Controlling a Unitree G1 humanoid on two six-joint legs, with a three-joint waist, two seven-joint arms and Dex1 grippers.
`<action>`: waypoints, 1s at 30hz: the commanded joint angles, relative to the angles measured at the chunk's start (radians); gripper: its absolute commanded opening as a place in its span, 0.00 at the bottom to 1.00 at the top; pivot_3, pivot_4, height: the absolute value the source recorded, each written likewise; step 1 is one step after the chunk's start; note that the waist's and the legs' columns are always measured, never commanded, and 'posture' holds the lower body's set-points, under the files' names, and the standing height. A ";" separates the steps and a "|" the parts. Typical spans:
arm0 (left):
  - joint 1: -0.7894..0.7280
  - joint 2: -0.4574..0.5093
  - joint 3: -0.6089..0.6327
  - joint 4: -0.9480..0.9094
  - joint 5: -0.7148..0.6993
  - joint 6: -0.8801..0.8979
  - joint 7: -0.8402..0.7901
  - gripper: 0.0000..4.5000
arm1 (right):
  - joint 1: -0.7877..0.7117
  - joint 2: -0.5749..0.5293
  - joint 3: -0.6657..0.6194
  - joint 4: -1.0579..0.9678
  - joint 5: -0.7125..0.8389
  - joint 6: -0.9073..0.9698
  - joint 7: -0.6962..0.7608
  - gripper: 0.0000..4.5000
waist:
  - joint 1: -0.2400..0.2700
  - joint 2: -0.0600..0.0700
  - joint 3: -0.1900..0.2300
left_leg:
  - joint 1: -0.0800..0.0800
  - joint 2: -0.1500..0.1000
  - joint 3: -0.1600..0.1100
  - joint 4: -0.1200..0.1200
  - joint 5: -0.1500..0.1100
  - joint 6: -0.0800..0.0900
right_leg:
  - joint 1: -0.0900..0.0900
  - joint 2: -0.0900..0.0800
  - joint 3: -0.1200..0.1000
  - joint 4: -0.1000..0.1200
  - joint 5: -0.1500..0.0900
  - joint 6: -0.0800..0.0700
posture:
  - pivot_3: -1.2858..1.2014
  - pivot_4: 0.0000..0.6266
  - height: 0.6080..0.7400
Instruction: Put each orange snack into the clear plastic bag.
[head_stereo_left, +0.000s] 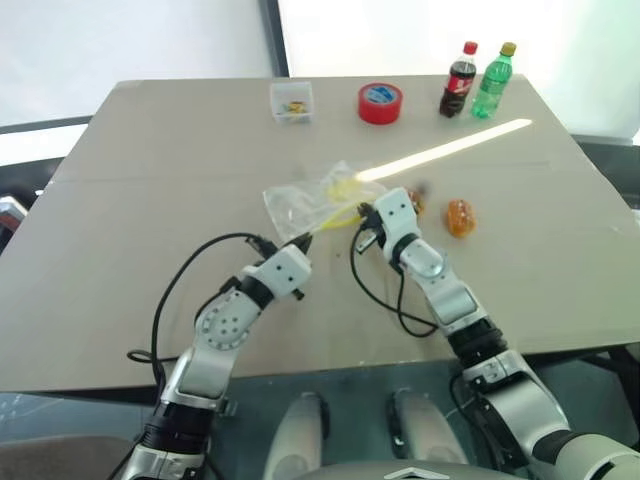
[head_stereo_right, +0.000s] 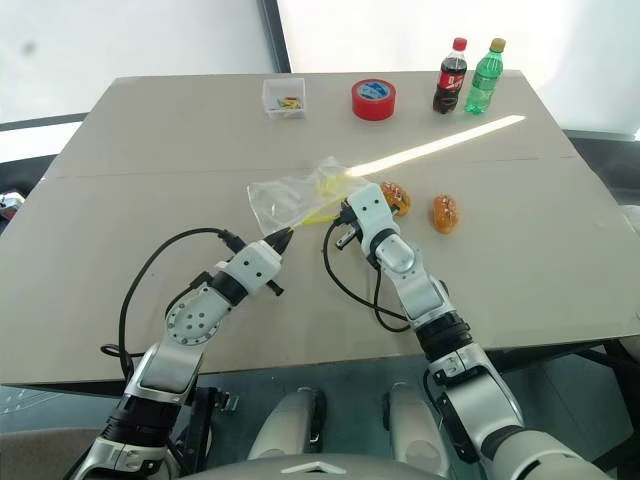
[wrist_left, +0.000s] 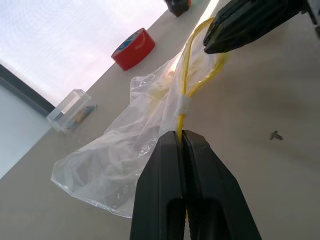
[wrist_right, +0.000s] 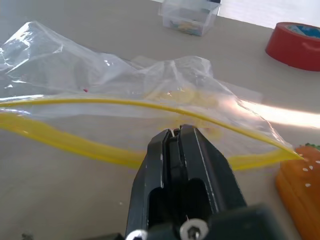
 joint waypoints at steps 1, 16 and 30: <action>-0.016 0.008 -0.021 -0.013 -0.040 -0.052 -0.041 0.00 | -0.046 -0.025 0.054 0.030 -0.041 -0.077 0.033 0.03 | 0.000 0.000 0.000 | 0.000 0.000 0.000 0.000 0.000 0.000 | 0.000 0.000 0.000 0.000 0.000 0.000 | 0.52 0.24 1.00; -0.030 0.003 -0.012 0.025 -0.055 -0.033 -0.035 0.00 | -0.274 -0.215 0.329 0.315 -0.505 -0.389 -0.231 0.69 | -0.001 0.000 0.000 | 0.000 0.000 0.000 -0.001 0.000 0.000 | -0.001 0.000 0.000 0.000 0.000 0.000 | 0.52 0.24 1.00; -0.018 -0.059 -0.015 0.018 -0.049 -0.002 0.006 0.00 | -0.199 -0.247 0.263 0.208 -0.458 -0.429 -0.230 1.00 | 0.001 0.000 0.000 | 0.000 0.000 0.000 0.000 0.000 0.000 | 0.000 0.000 0.001 0.000 0.000 0.000 | 0.52 0.24 1.00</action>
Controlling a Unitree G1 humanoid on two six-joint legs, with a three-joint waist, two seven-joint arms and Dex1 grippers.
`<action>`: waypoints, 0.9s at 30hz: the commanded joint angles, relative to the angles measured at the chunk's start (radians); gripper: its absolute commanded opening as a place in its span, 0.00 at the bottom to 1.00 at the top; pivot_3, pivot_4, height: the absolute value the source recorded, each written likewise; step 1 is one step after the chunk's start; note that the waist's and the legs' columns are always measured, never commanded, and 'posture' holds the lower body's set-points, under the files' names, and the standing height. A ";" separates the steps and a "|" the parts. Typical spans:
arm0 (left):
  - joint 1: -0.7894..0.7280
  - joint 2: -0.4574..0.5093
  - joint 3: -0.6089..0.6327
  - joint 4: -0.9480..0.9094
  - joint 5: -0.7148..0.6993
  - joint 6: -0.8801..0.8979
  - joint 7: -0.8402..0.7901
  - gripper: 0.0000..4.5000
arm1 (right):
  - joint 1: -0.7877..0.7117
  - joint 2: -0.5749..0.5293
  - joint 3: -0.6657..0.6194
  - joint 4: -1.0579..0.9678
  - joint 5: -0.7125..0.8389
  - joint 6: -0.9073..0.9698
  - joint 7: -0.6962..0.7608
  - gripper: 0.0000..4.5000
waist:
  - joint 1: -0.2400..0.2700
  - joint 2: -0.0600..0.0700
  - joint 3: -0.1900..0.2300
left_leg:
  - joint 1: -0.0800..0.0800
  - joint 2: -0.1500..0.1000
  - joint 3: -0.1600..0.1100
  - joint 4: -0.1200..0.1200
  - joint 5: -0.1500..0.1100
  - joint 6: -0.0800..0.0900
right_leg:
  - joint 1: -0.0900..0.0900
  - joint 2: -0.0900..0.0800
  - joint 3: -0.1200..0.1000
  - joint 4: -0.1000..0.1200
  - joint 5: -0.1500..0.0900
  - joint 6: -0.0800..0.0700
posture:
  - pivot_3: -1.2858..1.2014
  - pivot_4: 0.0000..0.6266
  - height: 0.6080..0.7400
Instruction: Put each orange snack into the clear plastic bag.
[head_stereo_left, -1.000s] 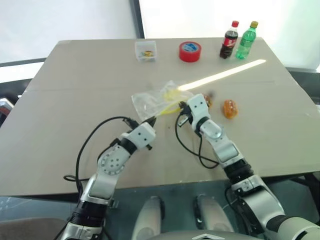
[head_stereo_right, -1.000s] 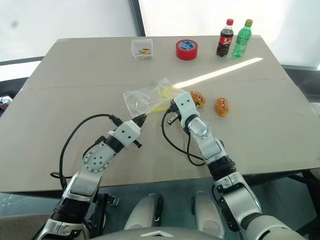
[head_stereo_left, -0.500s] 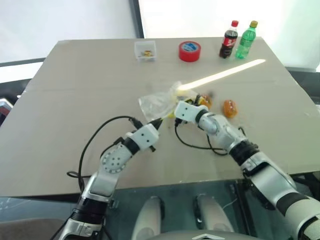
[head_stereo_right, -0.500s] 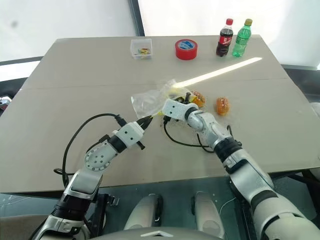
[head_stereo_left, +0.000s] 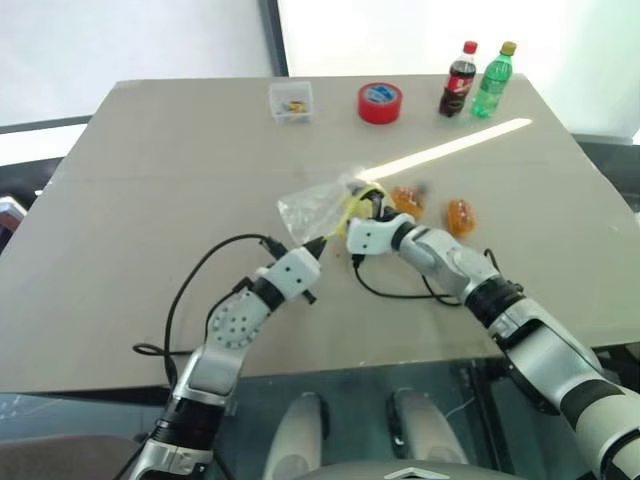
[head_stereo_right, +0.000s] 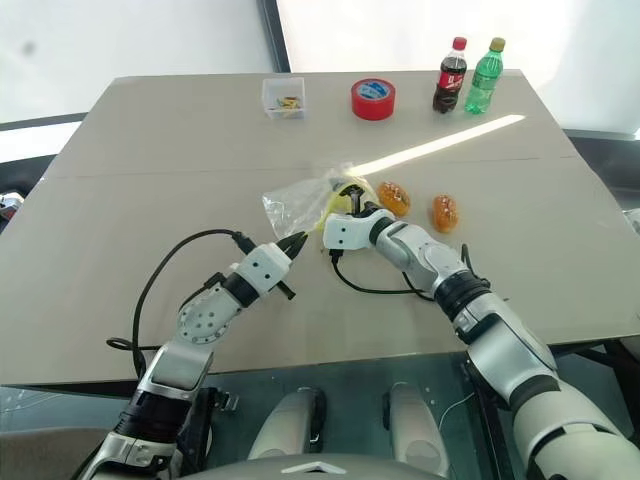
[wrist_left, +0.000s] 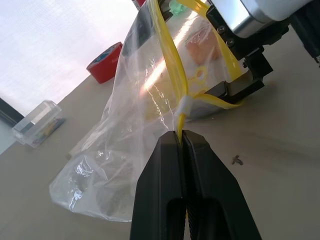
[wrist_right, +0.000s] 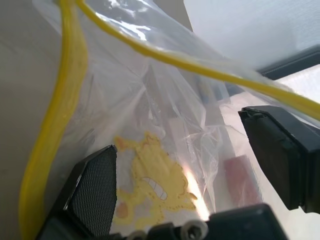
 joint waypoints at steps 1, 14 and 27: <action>-0.007 -0.022 0.008 -0.025 -0.008 0.019 0.028 0.00 | 0.076 -0.038 -0.076 -0.162 0.097 -0.033 0.055 1.00 | 0.004 0.000 0.000 | 0.000 0.000 0.000 0.000 0.000 0.000 | 0.000 0.000 0.000 0.000 0.000 0.000 | 0.52 0.24 1.00; -0.013 -0.061 0.016 0.001 -0.001 0.027 0.094 0.00 | 0.440 0.009 -0.465 -0.731 0.726 0.493 0.388 1.00 | 0.000 0.000 0.000 | 0.003 0.002 -0.001 0.002 0.000 0.000 | 0.003 0.003 0.000 0.001 0.001 0.000 | 0.52 0.24 1.00; -0.036 -0.046 0.019 0.043 0.001 0.010 0.104 0.00 | 0.225 0.070 -0.619 -0.378 0.893 0.649 0.407 1.00 | 0.003 0.001 0.000 | 0.000 0.005 -0.001 0.005 0.000 0.000 | 0.003 0.007 0.000 0.000 0.003 -0.004 | 0.52 0.24 1.00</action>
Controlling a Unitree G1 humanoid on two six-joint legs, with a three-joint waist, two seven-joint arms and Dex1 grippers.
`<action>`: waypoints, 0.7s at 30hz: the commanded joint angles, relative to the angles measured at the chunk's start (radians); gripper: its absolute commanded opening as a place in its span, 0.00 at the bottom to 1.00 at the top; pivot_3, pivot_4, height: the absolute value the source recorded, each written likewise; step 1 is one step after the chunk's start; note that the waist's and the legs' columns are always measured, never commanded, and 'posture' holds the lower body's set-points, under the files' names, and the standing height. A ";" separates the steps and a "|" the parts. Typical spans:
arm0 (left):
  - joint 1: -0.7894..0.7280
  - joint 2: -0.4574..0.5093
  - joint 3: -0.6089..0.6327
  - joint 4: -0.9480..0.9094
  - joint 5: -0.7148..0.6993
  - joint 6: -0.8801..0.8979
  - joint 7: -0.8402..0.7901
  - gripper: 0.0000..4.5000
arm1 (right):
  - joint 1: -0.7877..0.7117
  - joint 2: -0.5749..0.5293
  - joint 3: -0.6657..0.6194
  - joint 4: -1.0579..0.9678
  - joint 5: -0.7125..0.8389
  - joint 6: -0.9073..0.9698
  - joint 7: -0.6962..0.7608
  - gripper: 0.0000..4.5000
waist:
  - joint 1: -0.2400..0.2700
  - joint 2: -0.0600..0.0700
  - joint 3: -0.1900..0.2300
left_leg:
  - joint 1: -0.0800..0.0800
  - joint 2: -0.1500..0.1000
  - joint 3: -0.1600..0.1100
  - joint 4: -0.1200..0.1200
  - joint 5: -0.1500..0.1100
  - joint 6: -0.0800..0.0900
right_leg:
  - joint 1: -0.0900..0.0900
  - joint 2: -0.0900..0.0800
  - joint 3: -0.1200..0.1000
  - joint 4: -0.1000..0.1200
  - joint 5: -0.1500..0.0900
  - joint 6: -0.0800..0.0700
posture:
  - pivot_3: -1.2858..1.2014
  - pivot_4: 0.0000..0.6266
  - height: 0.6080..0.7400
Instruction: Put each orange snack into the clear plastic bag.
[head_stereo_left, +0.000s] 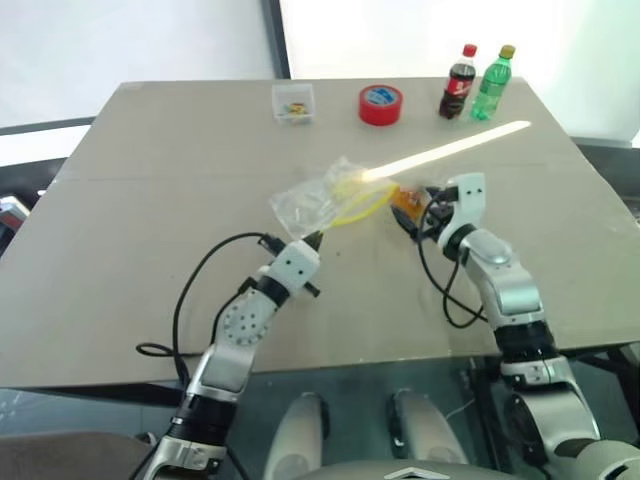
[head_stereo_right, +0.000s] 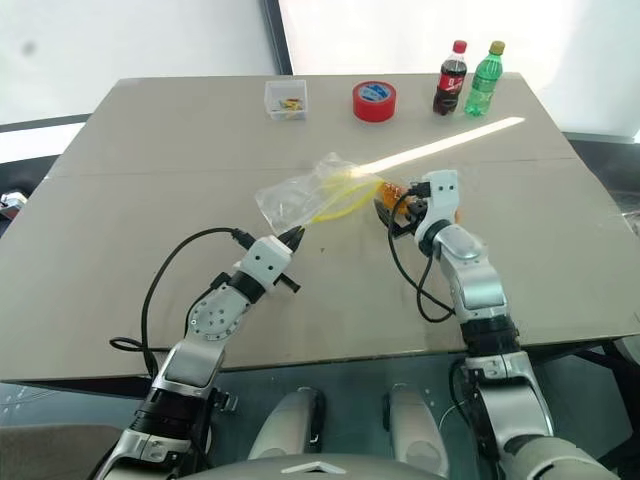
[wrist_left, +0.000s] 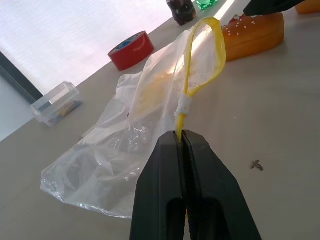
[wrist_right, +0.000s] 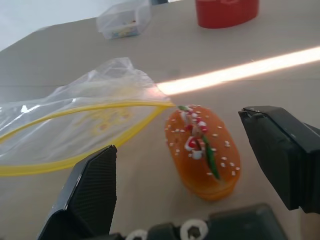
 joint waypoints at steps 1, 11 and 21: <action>-0.007 0.009 0.016 -0.006 -0.002 -0.022 0.014 0.00 | -0.051 -0.026 -0.011 0.061 0.020 -0.019 0.049 1.00 | 0.000 0.000 0.000 | 0.000 0.000 0.000 -0.001 0.000 0.000 | -0.001 0.000 0.000 0.000 0.000 0.000 | 0.52 0.24 1.00; -0.002 0.025 0.022 0.014 0.000 -0.034 0.021 0.00 | -0.125 -0.019 0.000 0.247 0.015 -0.093 0.091 0.88 | -0.001 0.000 0.000 | 0.000 0.000 0.000 -0.001 0.000 0.000 | -0.001 0.000 0.000 0.000 0.000 0.000 | 0.52 0.24 1.00; -0.031 0.036 0.014 0.026 -0.006 -0.030 0.010 0.00 | -0.137 -0.024 0.037 0.292 -0.040 -0.138 0.080 0.02 | -0.002 0.000 0.000 | 0.000 0.000 0.000 -0.001 0.000 0.000 | -0.001 0.000 0.000 0.000 0.000 0.000 | 0.52 0.24 1.00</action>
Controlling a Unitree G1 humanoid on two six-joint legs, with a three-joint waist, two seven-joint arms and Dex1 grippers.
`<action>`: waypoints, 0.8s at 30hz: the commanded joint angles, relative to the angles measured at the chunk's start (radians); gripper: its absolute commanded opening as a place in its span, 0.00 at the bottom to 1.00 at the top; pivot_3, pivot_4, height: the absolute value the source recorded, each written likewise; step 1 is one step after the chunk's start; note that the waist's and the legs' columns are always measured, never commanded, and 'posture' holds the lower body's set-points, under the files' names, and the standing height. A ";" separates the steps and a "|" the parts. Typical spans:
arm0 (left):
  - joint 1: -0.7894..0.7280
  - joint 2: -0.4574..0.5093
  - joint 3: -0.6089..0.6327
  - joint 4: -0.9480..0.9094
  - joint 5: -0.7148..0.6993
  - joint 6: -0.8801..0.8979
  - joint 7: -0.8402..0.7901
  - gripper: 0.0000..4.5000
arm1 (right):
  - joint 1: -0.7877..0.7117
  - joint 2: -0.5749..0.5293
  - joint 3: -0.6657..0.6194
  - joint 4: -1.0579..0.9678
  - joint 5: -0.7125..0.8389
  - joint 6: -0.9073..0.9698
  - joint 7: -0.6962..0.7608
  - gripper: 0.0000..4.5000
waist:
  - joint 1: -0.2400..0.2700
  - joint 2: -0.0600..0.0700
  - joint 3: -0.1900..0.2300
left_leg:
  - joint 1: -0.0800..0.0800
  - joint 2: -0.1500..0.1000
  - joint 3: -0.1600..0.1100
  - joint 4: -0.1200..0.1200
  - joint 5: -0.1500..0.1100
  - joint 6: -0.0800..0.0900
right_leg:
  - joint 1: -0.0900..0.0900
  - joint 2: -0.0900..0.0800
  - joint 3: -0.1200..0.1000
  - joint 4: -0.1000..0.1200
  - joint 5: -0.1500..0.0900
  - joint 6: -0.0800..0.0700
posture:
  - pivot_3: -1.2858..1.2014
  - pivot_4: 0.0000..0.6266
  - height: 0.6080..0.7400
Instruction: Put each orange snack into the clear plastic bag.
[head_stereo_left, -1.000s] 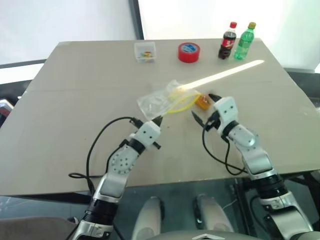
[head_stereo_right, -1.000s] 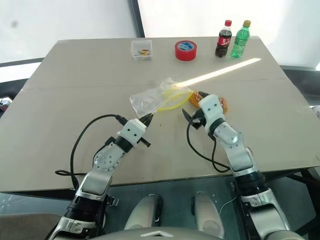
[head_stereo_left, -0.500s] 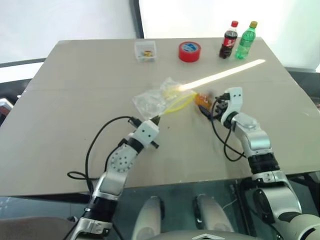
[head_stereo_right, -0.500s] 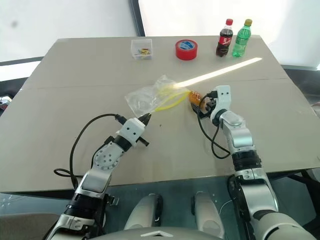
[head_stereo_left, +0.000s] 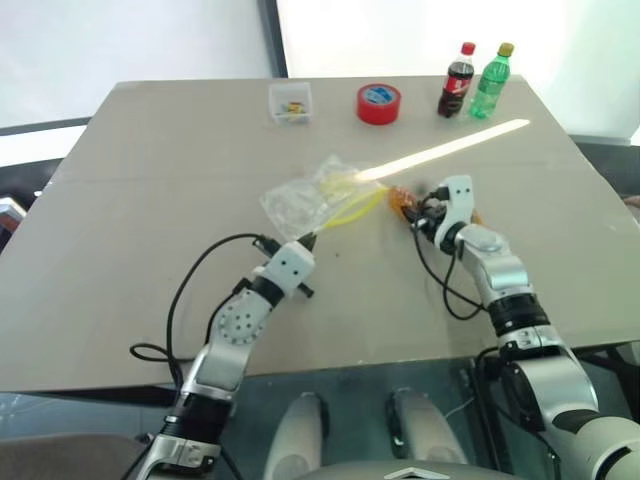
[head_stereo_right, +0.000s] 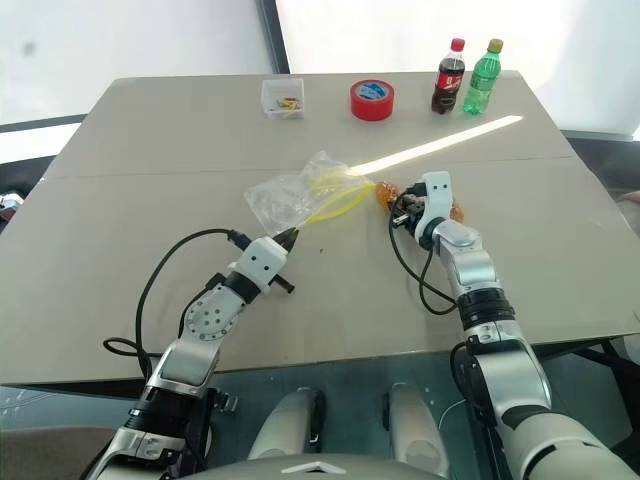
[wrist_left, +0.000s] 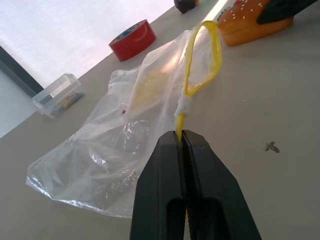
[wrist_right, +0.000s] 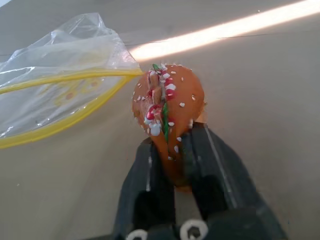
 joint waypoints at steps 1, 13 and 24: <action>-0.027 0.007 0.009 -0.009 -0.007 -0.014 -0.004 0.00 | -0.002 -0.011 0.013 -0.043 -0.022 -0.025 -0.009 0.02 | 0.000 0.000 0.000 | 0.000 0.000 0.000 0.000 0.000 0.000 | 0.000 0.000 0.000 0.000 0.000 0.000 | 0.52 0.24 1.00; -0.035 0.003 0.007 -0.027 -0.004 0.006 -0.003 0.00 | 0.197 -0.106 -0.014 -0.504 0.155 0.206 0.151 0.02 | 0.002 0.000 0.000 | -0.001 0.000 0.000 0.000 0.000 0.000 | 0.000 -0.001 0.000 -0.001 0.000 0.000 | 0.52 0.24 1.00; -0.067 -0.017 -0.022 -0.026 -0.021 -0.012 -0.041 0.00 | 0.130 -0.053 0.069 -0.464 0.116 0.257 0.110 0.02 | 0.001 0.001 0.000 | 0.000 0.000 0.000 0.000 0.000 0.000 | -0.001 0.001 0.000 0.000 -0.001 0.002 | 0.52 0.24 1.00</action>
